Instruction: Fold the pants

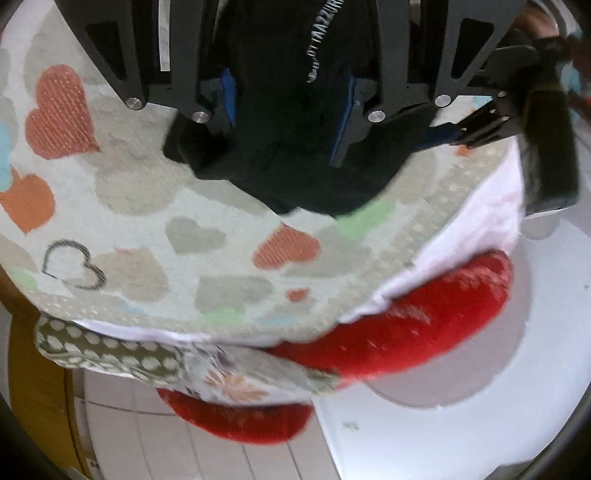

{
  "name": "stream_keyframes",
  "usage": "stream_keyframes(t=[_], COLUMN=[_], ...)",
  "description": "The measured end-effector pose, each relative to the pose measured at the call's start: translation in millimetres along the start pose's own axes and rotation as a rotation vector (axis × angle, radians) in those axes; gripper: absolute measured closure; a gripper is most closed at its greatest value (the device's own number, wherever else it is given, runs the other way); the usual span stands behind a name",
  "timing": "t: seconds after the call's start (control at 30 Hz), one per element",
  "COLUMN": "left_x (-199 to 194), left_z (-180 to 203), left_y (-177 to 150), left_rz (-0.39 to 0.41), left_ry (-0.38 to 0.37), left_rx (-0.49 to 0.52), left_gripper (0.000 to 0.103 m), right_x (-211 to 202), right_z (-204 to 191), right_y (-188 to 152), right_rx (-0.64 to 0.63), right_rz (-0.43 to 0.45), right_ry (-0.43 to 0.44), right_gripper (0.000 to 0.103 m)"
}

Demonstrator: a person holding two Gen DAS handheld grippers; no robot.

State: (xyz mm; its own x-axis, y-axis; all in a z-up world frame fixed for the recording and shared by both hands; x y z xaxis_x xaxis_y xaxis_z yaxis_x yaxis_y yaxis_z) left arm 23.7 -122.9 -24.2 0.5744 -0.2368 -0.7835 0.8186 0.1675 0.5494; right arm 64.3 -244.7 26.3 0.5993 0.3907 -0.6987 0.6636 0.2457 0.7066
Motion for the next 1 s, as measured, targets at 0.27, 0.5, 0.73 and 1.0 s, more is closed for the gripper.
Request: stream_keyframes(t=[0.27, 0.5, 0.73, 1.0], left_x=[3, 4, 8, -2], left_z=[3, 6, 6, 9], left_y=[1, 1, 2, 2], left_rz=[0.005, 0.008, 0.007, 0.043], left_ry=[-0.003, 0.006, 0.001, 0.051], left_rx=[0.002, 0.017, 0.002, 0.027], left_gripper=[0.041, 0.041, 0.031, 0.032], right_x=[-44, -18, 30, -10], right_z=[-10, -26, 7, -4], right_y=[20, 19, -22, -14], right_rx=[-0.049, -0.102, -0.050, -0.027], right_rz=[0.125, 0.073, -0.037, 0.031], right_ry=[-0.061, 0.024, -0.051, -0.030], right_gripper=[0.062, 0.060, 0.062, 0.059])
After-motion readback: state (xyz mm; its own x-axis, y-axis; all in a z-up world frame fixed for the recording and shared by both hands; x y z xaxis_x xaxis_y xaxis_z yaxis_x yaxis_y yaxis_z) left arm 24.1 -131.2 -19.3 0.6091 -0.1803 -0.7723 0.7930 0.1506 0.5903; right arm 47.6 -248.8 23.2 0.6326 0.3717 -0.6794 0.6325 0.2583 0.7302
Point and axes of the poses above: each gripper's, at about its wrist camera, not at the fingertips, and x roughly the way its jaws point, z to its right, y to its top, the point moved 7 cm from there along x, roughly the way its jaws point, and after that the axes turned 10 degrees about -x, right-handed, at the moved point
